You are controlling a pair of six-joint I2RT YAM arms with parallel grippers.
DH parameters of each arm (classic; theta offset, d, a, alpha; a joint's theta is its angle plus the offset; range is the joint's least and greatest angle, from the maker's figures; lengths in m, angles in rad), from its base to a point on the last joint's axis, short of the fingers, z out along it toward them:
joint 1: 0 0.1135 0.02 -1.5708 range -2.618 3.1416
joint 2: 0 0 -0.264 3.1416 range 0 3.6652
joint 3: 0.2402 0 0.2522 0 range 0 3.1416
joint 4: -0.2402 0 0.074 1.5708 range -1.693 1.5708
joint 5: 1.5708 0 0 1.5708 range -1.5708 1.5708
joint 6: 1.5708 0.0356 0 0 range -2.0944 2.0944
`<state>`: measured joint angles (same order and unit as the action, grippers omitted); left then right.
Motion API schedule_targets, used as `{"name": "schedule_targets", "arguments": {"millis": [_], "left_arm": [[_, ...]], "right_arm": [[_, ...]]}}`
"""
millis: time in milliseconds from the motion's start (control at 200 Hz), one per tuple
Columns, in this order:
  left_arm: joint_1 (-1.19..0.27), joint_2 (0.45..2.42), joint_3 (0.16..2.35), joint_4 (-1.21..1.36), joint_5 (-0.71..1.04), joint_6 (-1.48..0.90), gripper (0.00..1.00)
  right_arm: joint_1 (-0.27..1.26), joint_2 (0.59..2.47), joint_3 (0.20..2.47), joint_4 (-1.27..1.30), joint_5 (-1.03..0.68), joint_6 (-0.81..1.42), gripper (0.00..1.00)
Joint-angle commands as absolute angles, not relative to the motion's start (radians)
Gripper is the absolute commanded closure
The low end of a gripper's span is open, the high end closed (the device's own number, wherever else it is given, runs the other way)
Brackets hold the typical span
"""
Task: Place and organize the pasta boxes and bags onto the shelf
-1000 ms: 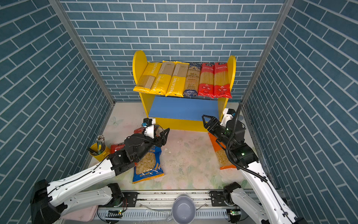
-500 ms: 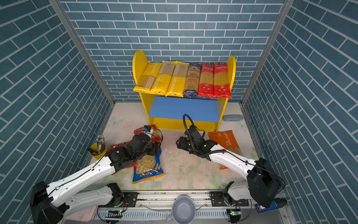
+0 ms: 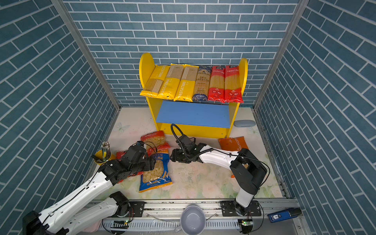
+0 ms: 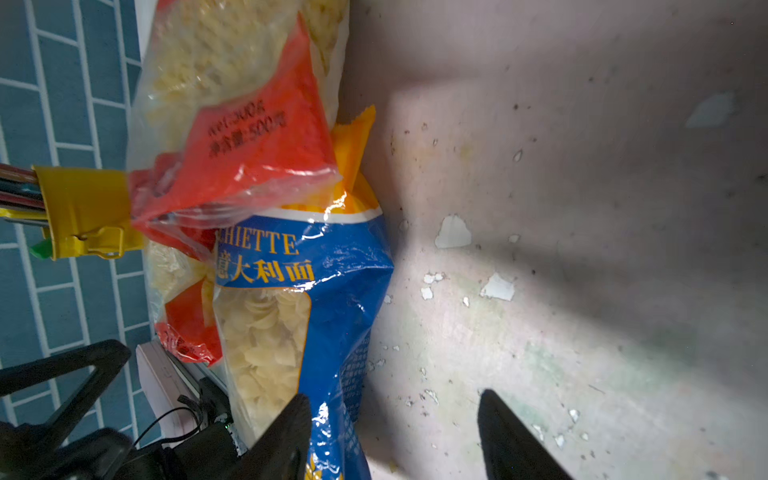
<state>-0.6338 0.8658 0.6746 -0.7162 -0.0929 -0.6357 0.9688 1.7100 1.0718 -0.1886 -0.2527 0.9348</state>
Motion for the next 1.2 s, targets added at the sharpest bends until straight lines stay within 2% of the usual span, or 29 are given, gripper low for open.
{"name": "schedule_targets", "arguments": {"millis": [0, 115, 395, 555, 725, 950, 1190], "left_arm": [[-0.622, 0.844, 0.664, -0.764, -0.116, -0.659, 0.27], [-0.585, 0.833, 0.667, -0.756, -0.118, -0.642, 0.27], [-0.427, 0.788, 0.644, -0.683, 0.03, -0.631, 0.27], [-0.365, 0.777, 0.602, -0.63, 0.115, -0.659, 0.27], [-0.34, 0.793, 0.614, -0.614, 0.132, -0.656, 0.26], [-0.251, 0.818, 0.665, -0.631, 0.168, -0.606, 0.26], [-0.192, 0.858, 0.68, -0.596, 0.225, -0.593, 0.26]], "right_arm": [[0.985, 1.729, 1.102, -0.141, -0.303, 0.946, 0.35], [0.982, 1.729, 1.088, -0.088, -0.312, 0.976, 0.34], [0.92, 1.671, 0.996, 0.043, -0.284, 1.08, 0.34], [0.901, 1.636, 0.974, 0.035, -0.245, 1.092, 0.34], [0.881, 1.604, 0.945, 0.041, -0.202, 1.124, 0.34], [0.844, 1.61, 0.978, 0.017, -0.228, 1.114, 0.35], [0.842, 1.711, 1.09, 0.012, -0.278, 1.088, 0.26]]}}
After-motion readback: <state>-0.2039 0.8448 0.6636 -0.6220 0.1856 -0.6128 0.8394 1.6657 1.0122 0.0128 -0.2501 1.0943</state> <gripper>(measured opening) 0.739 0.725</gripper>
